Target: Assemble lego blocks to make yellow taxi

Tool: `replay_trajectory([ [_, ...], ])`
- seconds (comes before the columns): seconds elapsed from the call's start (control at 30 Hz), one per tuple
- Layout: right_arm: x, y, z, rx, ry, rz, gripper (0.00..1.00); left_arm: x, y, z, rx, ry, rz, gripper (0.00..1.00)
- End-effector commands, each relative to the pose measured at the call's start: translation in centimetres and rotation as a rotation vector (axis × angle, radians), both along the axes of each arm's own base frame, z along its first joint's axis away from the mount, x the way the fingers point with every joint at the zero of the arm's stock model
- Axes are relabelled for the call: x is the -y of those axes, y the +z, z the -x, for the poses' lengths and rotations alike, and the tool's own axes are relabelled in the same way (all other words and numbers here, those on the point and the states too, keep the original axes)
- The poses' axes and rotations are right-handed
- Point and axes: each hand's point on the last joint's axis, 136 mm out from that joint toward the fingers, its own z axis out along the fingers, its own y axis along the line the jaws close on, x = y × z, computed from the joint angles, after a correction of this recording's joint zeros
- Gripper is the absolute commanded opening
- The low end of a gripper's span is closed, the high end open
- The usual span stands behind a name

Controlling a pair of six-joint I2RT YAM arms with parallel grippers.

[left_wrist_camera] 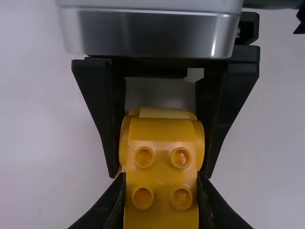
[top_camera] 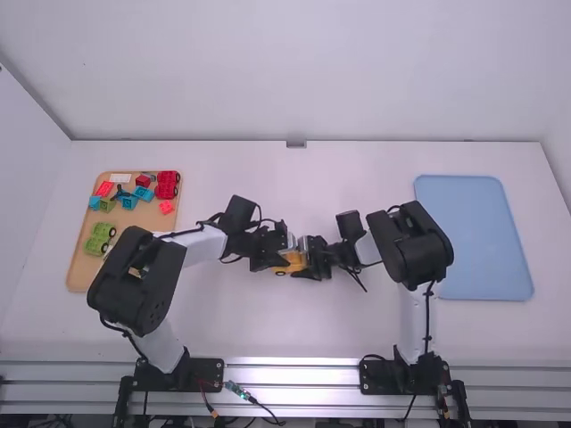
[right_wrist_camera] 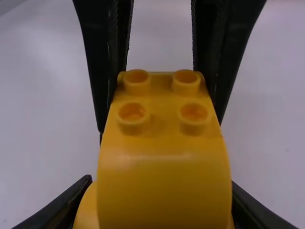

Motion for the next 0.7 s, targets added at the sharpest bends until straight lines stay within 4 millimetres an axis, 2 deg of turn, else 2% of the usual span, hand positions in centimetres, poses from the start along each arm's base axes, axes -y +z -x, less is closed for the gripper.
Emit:
replay_trajectory([
  [0.0, 0.0, -0.8, 0.7, -0.022, 0.006, 0.017, 0.42, -0.5, -1.7, 0.9, -0.052, 0.000, -0.042, 0.01],
  [0.27, -0.1, -0.7, 0.5, -0.030, 0.005, 0.018, 0.42, -0.6, -2.6, 1.4, -0.042, -0.014, -0.124, 0.01],
  [0.47, -0.2, -0.6, 0.2, -0.041, 0.000, 0.021, 0.41, 0.1, -2.3, 1.6, -0.045, -0.034, -0.180, 0.01],
  [0.67, -0.2, -0.7, 0.2, -0.040, -0.001, 0.023, 0.41, -0.3, -2.6, 2.1, -0.068, -0.035, -0.213, 0.02],
])
